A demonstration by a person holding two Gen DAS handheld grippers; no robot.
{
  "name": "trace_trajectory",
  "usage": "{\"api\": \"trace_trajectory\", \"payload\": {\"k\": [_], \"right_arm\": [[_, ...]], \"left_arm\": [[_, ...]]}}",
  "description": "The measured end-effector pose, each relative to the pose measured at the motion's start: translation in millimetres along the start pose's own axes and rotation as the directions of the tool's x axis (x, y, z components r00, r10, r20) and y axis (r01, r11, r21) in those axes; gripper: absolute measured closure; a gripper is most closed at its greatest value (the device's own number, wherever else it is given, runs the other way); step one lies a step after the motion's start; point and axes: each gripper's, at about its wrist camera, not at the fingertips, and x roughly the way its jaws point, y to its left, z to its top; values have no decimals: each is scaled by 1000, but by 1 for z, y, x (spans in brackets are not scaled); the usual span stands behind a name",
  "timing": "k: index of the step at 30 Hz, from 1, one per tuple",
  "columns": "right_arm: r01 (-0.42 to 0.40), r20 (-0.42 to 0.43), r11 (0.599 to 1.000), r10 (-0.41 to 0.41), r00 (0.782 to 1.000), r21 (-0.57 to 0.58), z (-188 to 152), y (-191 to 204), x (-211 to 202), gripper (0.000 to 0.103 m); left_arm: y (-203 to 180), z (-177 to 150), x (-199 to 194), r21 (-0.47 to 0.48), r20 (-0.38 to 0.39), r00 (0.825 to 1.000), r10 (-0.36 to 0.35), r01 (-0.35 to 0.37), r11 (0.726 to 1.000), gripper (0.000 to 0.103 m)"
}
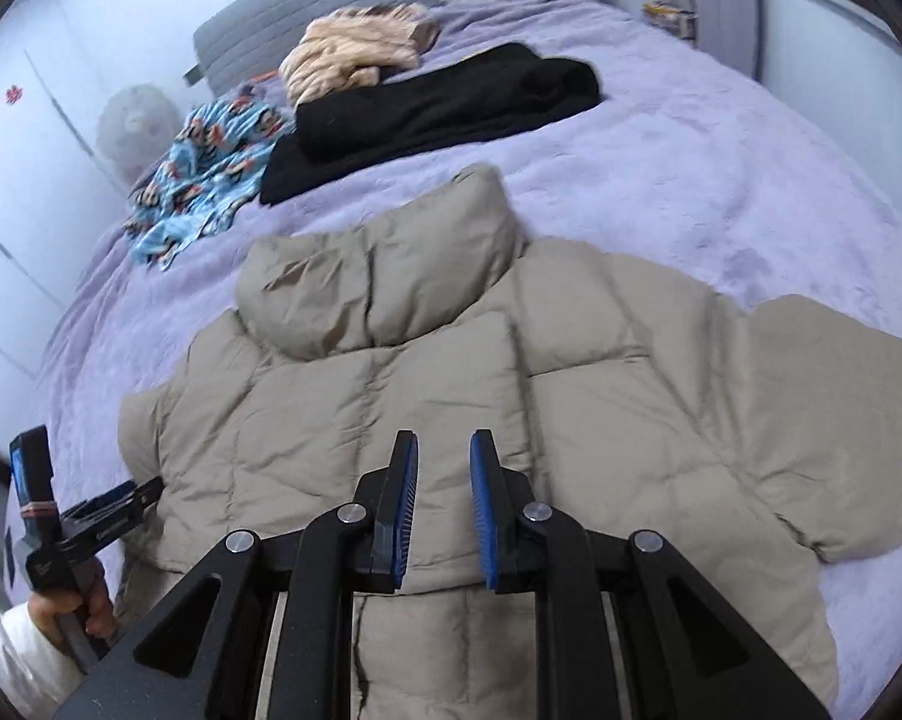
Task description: Fold large clothes
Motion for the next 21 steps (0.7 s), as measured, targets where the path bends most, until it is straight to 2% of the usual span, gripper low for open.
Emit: {"api": "trace_trajectory", "payload": {"k": [2, 3, 5, 6, 8, 10, 14, 17, 18, 19, 21], "right_arm": [[24, -75, 1000, -24, 997, 4, -8, -2, 29, 83], [53, -118, 998, -49, 992, 29, -16, -9, 44, 83], [39, -141, 996, -27, 990, 83, -29, -26, 56, 88], [19, -125, 995, -7, 992, 95, -34, -33, 54, 92], [26, -116, 995, -14, 993, 99, -36, -41, 43, 92], [66, -108, 992, -54, 993, 108, -36, -49, 27, 87], [18, -85, 977, 0, 996, 212, -41, -81, -8, 86], [-24, -97, 958, 54, 994, 285, -56, -103, -25, 71], [-28, -101, 952, 61, 993, 304, -60, -107, -29, 57], [-33, -99, 945, 69, 993, 325, -66, -113, -34, 50], [-54, -93, 931, 94, 991, 361, -76, -126, -42, 48]], "left_arm": [[0, -1, 2, 5, 3, 1000, 24, -24, 1000, 32], [1, -1, 2, -2, 5, 1000, 30, -30, 1000, 30], [6, -1, 4, -26, -5, 1000, 15, -15, 1000, 29], [7, -2, 4, -35, -8, 1000, 15, -16, 999, 29], [5, 0, 0, -33, -17, 999, 45, -46, 998, 29], [0, 1, -11, -23, -20, 997, 78, -78, 997, 29], [-20, 3, -44, -4, 1, 999, 53, -53, 999, 29], [-49, 1, -62, 40, -6, 1000, 27, -27, 999, 29], [-61, 0, -65, 60, -20, 1000, 13, -12, 998, 29], [-75, -2, -67, 77, -35, 999, -2, 4, 997, 29], [-103, -10, -70, 102, -66, 997, -37, 44, 994, 29]]}}
